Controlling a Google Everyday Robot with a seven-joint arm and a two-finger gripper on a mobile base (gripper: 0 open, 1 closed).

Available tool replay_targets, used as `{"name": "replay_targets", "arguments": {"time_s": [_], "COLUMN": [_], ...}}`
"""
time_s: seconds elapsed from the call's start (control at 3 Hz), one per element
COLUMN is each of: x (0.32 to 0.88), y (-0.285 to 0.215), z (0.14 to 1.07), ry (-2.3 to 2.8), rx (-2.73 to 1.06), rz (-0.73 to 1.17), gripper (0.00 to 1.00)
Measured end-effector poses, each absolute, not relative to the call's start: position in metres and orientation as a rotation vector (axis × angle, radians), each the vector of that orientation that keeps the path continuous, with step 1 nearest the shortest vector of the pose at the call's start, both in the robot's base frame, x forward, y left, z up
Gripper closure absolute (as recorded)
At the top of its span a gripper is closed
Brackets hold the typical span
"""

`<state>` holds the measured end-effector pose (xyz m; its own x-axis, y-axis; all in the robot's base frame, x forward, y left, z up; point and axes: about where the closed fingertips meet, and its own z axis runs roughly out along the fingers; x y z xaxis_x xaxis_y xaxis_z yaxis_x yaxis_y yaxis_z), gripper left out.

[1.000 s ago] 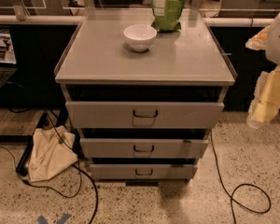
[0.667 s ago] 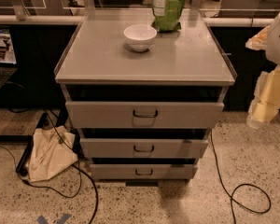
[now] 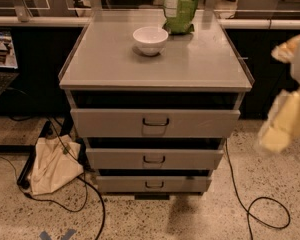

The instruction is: Open middle drawer

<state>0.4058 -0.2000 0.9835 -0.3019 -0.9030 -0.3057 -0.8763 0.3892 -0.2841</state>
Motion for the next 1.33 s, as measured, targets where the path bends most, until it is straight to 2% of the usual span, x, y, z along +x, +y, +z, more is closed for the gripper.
{"name": "replay_targets", "arguments": {"time_s": [0.67,1.0,1.33], "x": [0.324,0.328,0.356], "y": [-0.198,-0.202,-0.208], "z": [0.949,0.875,0.774], "ry": [2.316,2.328,2.351], "rx": [-0.934,-0.808,-0.746], "rz": [0.014,0.138,0.302], "gripper": [0.0,0.0,0.0]}}
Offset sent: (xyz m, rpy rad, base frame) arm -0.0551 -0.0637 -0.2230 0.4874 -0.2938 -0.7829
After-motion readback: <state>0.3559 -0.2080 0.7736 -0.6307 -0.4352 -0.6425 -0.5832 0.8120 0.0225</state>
